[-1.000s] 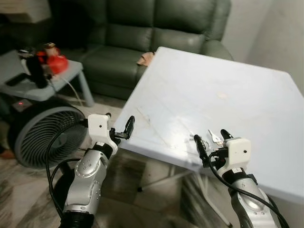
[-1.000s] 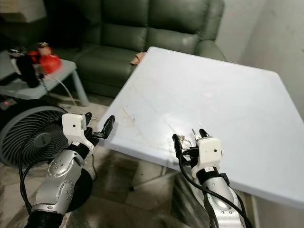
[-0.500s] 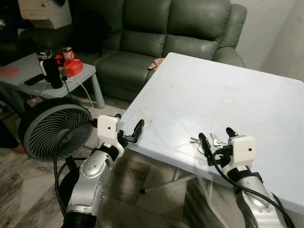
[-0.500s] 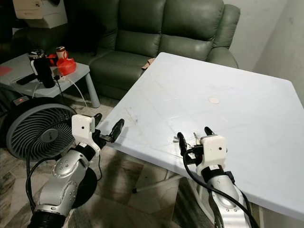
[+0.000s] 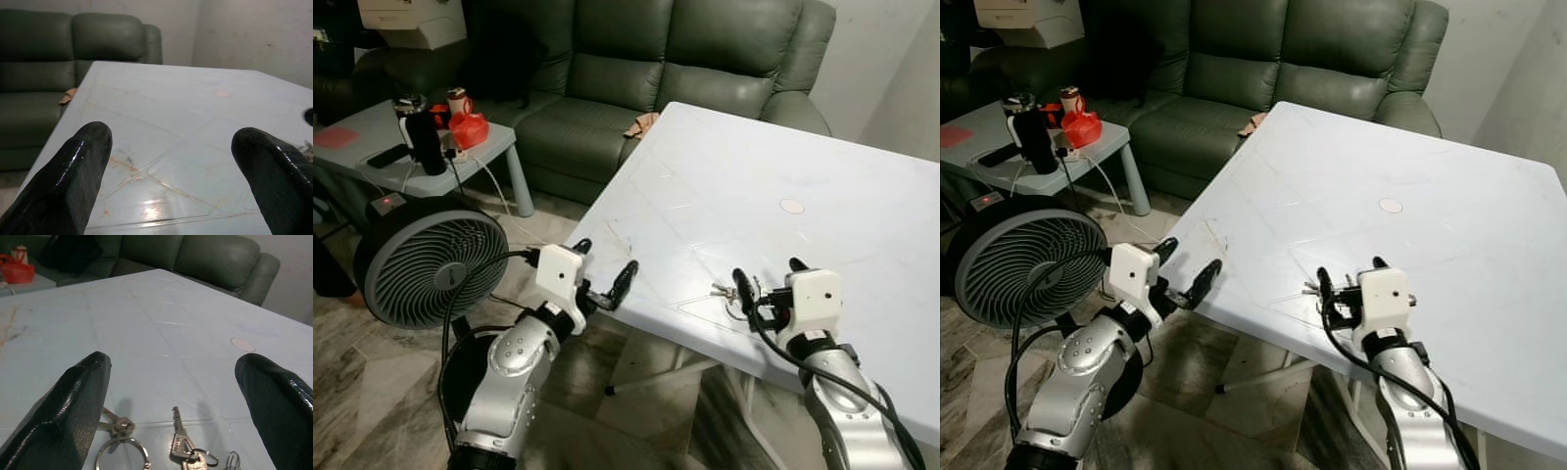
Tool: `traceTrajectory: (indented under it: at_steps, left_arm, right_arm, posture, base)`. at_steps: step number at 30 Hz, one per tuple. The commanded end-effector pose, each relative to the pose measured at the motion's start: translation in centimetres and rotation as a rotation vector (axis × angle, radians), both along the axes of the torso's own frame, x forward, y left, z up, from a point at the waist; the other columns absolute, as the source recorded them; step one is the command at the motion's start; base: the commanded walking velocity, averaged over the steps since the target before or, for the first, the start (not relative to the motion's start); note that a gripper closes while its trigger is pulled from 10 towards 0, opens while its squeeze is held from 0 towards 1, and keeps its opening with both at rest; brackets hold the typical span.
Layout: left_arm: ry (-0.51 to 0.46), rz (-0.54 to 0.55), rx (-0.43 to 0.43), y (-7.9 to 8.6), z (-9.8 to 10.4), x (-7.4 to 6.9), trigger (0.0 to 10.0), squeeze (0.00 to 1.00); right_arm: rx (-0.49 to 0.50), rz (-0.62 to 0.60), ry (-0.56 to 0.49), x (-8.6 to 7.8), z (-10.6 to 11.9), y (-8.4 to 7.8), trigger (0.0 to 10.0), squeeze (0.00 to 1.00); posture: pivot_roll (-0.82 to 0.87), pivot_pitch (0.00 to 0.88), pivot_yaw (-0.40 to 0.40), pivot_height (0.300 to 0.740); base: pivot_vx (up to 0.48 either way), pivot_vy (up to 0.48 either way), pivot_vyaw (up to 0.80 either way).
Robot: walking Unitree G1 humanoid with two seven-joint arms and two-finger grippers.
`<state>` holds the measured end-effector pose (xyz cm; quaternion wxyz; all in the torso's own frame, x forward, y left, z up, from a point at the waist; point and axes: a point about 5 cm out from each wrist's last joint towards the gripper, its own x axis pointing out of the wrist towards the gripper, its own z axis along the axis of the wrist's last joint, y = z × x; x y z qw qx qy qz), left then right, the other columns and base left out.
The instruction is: Hang keys on a hook
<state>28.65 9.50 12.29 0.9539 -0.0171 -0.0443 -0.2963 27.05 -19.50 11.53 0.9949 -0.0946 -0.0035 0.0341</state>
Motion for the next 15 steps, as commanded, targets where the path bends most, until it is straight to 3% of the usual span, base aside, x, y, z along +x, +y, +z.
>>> traceTrajectory:
  at_steps: [1,5,7,15]
  left_arm:
    - [-0.032,-0.032,0.007,-0.3,0.6,-0.2,10.0,0.00]
    - [-0.042,-0.062,0.010,-0.7,0.7,-0.4,10.0,0.00]
    - [-0.046,-0.081,0.007,-0.9,0.8,-0.5,10.0,0.00]
    - [-0.062,-0.184,0.010,-2.1,1.4,-0.9,10.0,0.00]
  right_arm:
    - [-0.023,-0.017,0.007,0.3,0.0,-0.3,10.0,0.00]
    - [-0.012,0.026,0.017,0.5,-0.1,-0.2,10.0,0.00]
    - [-0.053,0.034,0.011,0.6,-0.1,-0.3,10.0,0.00]
    - [-0.092,0.120,0.027,2.5,0.5,-1.3,10.0,0.00]
  posture:
    - [0.02,0.000,-0.042,0.740]
    - [0.02,0.000,-0.040,0.740]
    - [0.02,0.000,-0.040,0.740]
    - [0.03,0.000,-0.044,0.740]
  base:
    - [0.000,0.000,0.00]
    - [0.000,0.000,0.00]
    - [0.000,0.000,0.00]
    - [0.000,0.000,0.00]
